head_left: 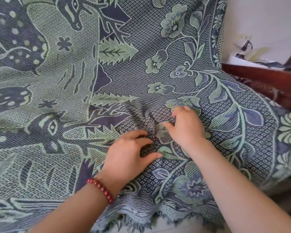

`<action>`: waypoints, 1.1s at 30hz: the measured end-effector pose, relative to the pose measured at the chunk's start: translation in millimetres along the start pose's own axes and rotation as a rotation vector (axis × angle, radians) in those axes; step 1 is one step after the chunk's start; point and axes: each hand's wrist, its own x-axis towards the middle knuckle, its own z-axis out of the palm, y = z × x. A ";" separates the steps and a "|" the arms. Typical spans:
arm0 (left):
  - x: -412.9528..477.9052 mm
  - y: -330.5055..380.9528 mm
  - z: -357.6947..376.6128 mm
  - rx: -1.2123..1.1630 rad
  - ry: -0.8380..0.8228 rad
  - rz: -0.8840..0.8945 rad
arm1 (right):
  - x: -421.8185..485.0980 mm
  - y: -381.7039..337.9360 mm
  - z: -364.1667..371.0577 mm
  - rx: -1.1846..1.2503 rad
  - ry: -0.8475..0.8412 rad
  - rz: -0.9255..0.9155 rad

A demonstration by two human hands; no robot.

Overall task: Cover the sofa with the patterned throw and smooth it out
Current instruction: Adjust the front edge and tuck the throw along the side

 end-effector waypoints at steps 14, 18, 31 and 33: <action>18.8 49.3 39.5 -0.233 0.077 0.086 | 11.1 39.2 -11.6 -0.164 -0.097 0.215; 17.4 55.9 50.1 -0.219 0.026 0.054 | 17.2 40.7 -5.7 -0.151 -0.175 0.174; 7.4 58.6 52.5 -0.204 -0.074 0.143 | 33.4 67.0 4.0 -0.067 -0.021 0.278; 8.8 63.6 53.0 -0.192 -0.060 0.114 | 33.1 68.2 6.0 -0.098 -0.058 0.307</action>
